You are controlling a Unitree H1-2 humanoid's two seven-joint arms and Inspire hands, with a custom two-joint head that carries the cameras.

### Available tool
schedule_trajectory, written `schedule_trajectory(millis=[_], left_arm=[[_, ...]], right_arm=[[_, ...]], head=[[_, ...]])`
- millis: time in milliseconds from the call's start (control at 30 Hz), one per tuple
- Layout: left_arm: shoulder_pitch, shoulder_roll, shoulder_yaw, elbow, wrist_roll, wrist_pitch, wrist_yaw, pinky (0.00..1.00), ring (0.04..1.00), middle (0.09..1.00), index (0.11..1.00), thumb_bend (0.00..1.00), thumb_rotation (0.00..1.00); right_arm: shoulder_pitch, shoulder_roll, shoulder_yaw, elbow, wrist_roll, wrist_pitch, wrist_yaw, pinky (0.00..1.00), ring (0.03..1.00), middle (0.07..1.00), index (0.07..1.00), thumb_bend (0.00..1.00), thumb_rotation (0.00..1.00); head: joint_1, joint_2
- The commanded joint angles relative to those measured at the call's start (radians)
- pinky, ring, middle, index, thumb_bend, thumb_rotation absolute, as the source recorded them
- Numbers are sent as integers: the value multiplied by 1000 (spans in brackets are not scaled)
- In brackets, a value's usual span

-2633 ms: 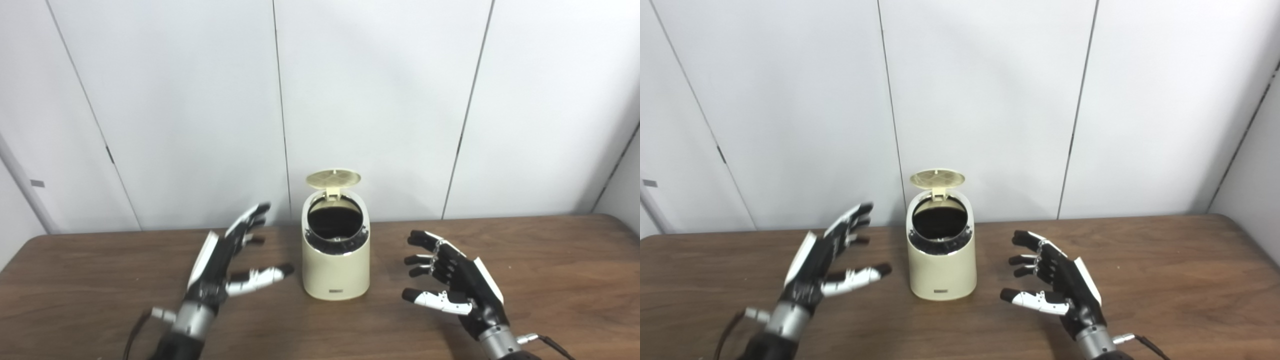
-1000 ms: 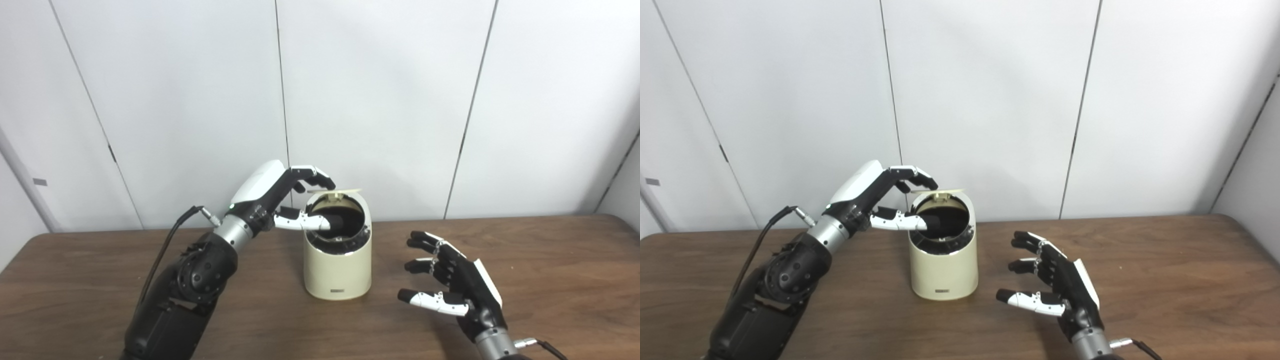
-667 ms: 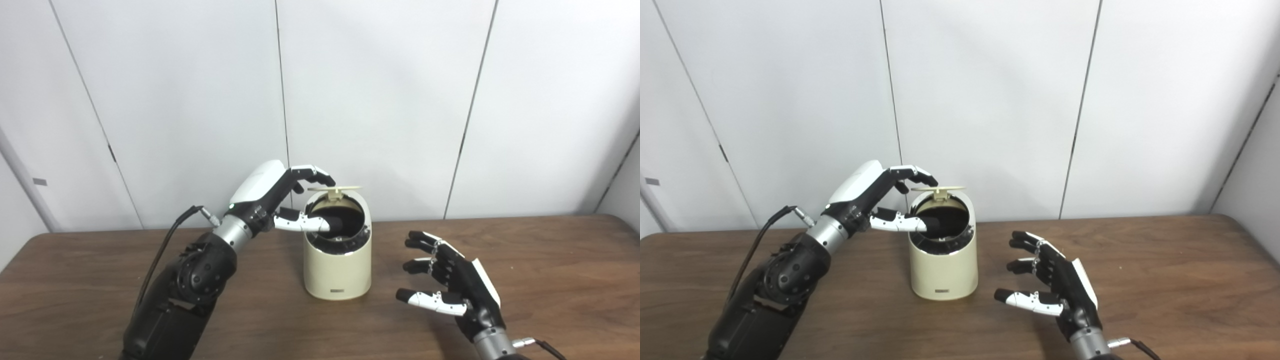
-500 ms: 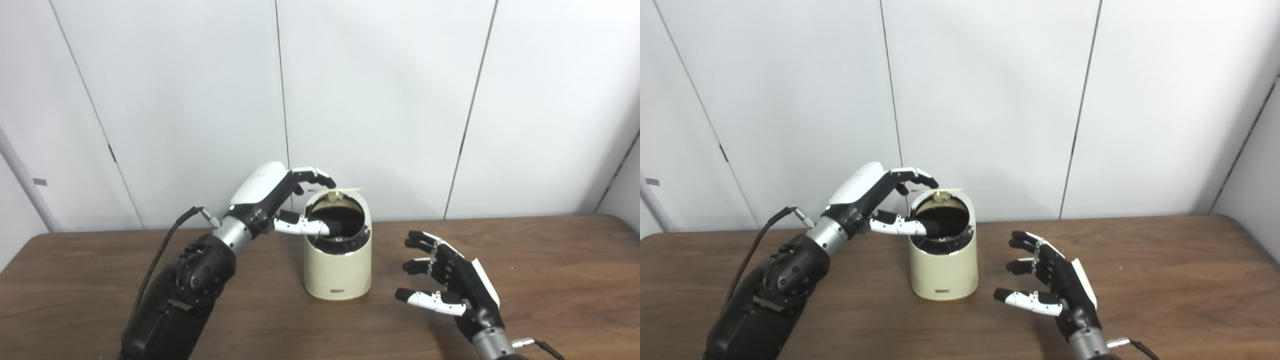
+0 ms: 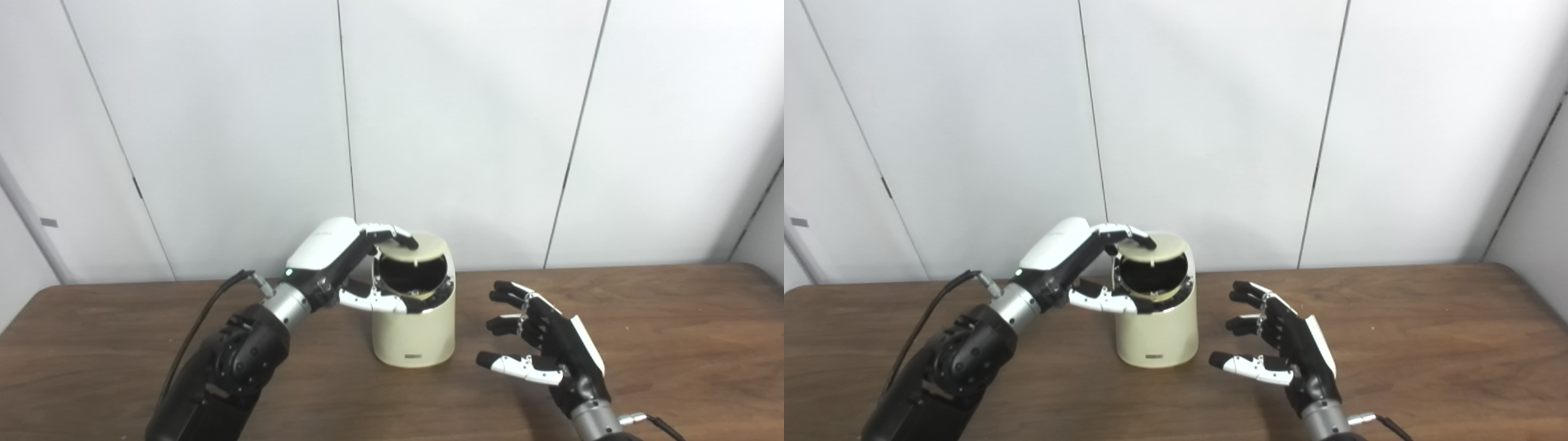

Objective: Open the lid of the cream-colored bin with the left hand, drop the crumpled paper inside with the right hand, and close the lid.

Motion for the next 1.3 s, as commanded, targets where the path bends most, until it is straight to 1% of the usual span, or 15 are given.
schedule_trajectory(millis=[0,167,300,333,433,567,733,800,933,967,1100,1167,1267], left_arm=[[-33,12,4,-33,5,-22,4,691,843,785,775,937,576],[-21,15,0,-50,22,-31,7,663,831,777,766,926,553],[-11,17,-1,-57,22,-38,6,655,821,774,761,928,541],[-8,18,-2,-59,23,-37,5,652,823,776,764,924,535],[-2,24,-6,-72,34,-31,-4,648,831,781,772,916,531],[1,32,-11,-74,65,-53,6,625,829,766,770,913,531],[3,39,-14,-85,105,-59,-3,635,843,760,771,912,541],[3,41,-16,-92,118,-53,-11,640,848,762,774,910,542],[4,41,-16,-104,138,-43,-24,646,857,767,778,917,547],[4,41,-16,-106,143,-42,-25,631,838,766,777,917,545],[2,38,-14,-104,152,-46,-20,561,754,760,772,916,534],[2,37,-13,-102,155,-47,-19,545,738,756,769,916,531],[1,36,-14,-100,164,-45,-20,546,735,756,770,914,540]], right_arm=[[-35,-2,1,-38,4,-11,-4,624,605,787,779,776,89],[-35,-4,9,-42,-10,-8,-4,611,603,790,781,765,109],[-35,-5,11,-45,-16,-4,-6,604,596,784,776,779,116],[-35,-6,12,-45,-17,-4,-5,597,595,783,778,785,131],[-32,-4,11,-57,-12,15,-3,607,597,781,776,791,142],[-31,-5,15,-66,-23,22,-6,608,597,783,777,784,147],[-34,-4,16,-62,-20,14,-4,615,595,781,776,789,148],[-34,-2,17,-64,-19,18,-3,591,596,781,776,801,156],[-34,0,19,-64,-16,21,-2,585,600,778,775,819,179],[-34,-1,21,-62,-19,17,-2,588,596,775,773,817,175],[-35,-4,26,-60,-20,9,2,550,595,776,777,802,180],[-35,-3,26,-59,-16,8,2,536,595,774,776,802,176],[-36,-3,27,-60,-19,9,0,532,594,770,772,800,169]], head=[[-2,0],[-4,3],[-4,3],[-4,3],[-5,8],[-7,14],[-10,18],[-11,19],[-13,24],[-13,24],[-15,27],[-16,28],[-16,30]])
